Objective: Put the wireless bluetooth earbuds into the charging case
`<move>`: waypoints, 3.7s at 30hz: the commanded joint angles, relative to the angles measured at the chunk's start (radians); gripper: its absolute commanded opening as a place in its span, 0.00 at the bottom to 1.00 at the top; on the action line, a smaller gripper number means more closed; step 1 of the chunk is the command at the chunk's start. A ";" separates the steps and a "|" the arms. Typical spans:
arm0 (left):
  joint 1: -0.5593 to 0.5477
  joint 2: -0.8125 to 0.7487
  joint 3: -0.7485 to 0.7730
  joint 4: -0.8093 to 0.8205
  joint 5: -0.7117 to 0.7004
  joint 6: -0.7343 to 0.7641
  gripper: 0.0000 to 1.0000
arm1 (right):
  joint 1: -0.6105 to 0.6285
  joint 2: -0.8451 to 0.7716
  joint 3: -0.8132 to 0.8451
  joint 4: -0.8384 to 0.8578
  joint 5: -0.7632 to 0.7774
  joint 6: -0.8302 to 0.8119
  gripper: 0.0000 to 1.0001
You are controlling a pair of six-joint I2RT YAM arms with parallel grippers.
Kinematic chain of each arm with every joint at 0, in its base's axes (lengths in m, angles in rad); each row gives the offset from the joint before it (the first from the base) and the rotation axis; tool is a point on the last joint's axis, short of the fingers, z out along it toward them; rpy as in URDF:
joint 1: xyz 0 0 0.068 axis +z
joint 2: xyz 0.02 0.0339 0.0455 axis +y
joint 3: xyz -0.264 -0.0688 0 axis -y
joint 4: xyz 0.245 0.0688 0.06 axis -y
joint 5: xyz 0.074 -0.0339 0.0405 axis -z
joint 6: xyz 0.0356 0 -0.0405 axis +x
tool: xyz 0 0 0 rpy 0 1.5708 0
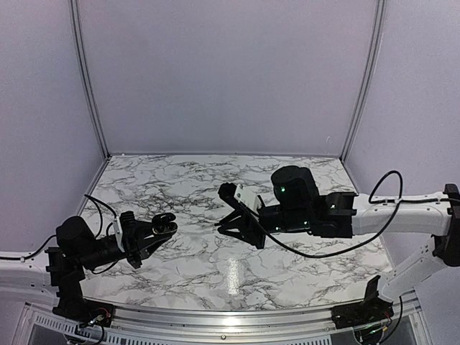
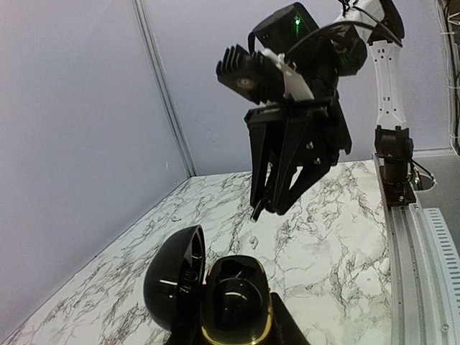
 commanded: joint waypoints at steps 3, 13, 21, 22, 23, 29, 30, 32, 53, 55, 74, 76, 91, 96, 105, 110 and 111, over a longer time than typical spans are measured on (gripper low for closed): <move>-0.033 0.004 0.017 -0.037 0.056 0.110 0.00 | 0.072 -0.060 0.144 -0.244 -0.060 -0.070 0.13; -0.110 0.064 0.074 -0.118 -0.013 0.189 0.00 | 0.148 0.007 0.326 -0.439 -0.073 -0.158 0.13; -0.136 0.076 0.087 -0.131 -0.039 0.211 0.00 | 0.186 0.069 0.380 -0.488 -0.056 -0.178 0.12; -0.137 0.080 0.090 -0.132 -0.038 0.213 0.00 | 0.186 0.072 0.384 -0.488 -0.054 -0.179 0.12; -0.138 0.083 0.092 -0.134 -0.037 0.215 0.00 | 0.188 0.076 0.388 -0.488 -0.054 -0.178 0.12; -0.151 0.101 0.105 -0.141 -0.050 0.226 0.00 | 0.195 0.102 0.420 -0.503 -0.016 -0.166 0.12; -0.154 0.103 0.108 -0.143 -0.056 0.230 0.00 | 0.195 0.108 0.426 -0.509 -0.011 -0.165 0.12; -0.161 0.111 0.114 -0.145 -0.070 0.241 0.00 | 0.195 0.119 0.436 -0.513 0.003 -0.159 0.13; -0.196 0.133 0.130 -0.149 -0.175 0.298 0.00 | 0.196 0.175 0.473 -0.494 0.071 -0.079 0.12; -0.200 0.140 0.132 -0.150 -0.181 0.306 0.00 | 0.195 0.177 0.477 -0.490 0.074 -0.073 0.12; -0.227 0.144 0.135 -0.149 -0.232 0.329 0.00 | 0.193 0.223 0.500 -0.472 0.091 -0.036 0.11; -0.227 0.146 0.135 -0.149 -0.233 0.331 0.00 | 0.193 0.225 0.499 -0.467 0.096 -0.030 0.11; -0.239 0.153 0.140 -0.149 -0.264 0.348 0.00 | 0.191 0.270 0.540 -0.523 0.206 -0.006 0.11; -0.245 0.168 0.148 -0.150 -0.286 0.366 0.00 | 0.191 0.293 0.568 -0.552 0.209 0.000 0.11; -0.259 0.175 0.147 -0.149 -0.300 0.382 0.00 | 0.186 0.332 0.621 -0.592 0.172 0.018 0.11; -0.268 0.170 0.144 -0.149 -0.301 0.387 0.00 | 0.171 0.350 0.649 -0.606 0.128 0.044 0.13; -0.269 0.170 0.144 -0.149 -0.301 0.387 0.00 | 0.168 0.355 0.657 -0.613 0.123 0.050 0.13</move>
